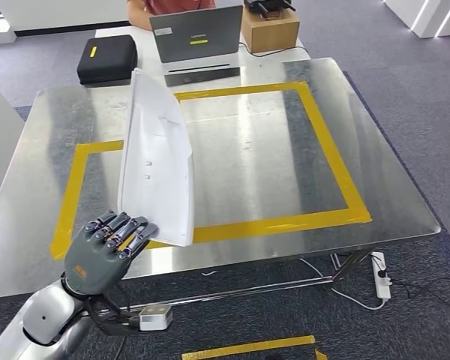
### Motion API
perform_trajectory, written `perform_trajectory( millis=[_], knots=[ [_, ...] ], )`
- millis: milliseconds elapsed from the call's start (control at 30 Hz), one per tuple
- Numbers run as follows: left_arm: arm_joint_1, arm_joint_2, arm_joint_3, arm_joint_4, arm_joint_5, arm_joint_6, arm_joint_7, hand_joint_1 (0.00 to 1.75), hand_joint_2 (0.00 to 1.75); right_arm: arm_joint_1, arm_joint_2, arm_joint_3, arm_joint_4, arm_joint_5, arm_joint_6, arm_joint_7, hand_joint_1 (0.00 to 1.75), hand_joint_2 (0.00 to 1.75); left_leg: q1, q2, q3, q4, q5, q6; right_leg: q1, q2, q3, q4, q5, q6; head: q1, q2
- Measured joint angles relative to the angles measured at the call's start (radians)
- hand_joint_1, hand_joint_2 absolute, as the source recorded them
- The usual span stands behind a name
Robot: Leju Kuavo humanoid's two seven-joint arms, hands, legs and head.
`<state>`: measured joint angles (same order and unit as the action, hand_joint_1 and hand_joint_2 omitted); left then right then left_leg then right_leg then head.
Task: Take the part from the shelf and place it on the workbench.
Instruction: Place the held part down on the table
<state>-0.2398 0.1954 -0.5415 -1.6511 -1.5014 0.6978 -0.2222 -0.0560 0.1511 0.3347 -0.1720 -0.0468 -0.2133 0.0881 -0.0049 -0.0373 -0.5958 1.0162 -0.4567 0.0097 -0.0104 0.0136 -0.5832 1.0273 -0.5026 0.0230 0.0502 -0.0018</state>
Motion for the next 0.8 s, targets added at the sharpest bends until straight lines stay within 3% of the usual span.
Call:
perform_trajectory(
  millis=[333,800],
  knots=[
    [-0.19,0.052,-0.129,0.288,-0.054,-0.023,0.122,1.75,1.75,-0.005,0.0,0.001,0.0,0.02,0.013,0.0,0.0,0.0,-0.002,0.0,-0.001,0.002,0.001,-0.006,-0.003,0.0,0.001,-0.001,0.002,0.0,0.0,0.0],
    [-0.345,0.058,-0.198,0.652,-0.045,-0.16,0.232,1.75,1.75,-0.008,0.0,0.002,0.0,0.032,0.023,-0.001,0.0,0.0,-0.002,0.0,-0.002,0.003,0.0,-0.005,-0.003,0.0,0.003,-0.004,0.003,0.002,0.0,0.0]
  ],
)
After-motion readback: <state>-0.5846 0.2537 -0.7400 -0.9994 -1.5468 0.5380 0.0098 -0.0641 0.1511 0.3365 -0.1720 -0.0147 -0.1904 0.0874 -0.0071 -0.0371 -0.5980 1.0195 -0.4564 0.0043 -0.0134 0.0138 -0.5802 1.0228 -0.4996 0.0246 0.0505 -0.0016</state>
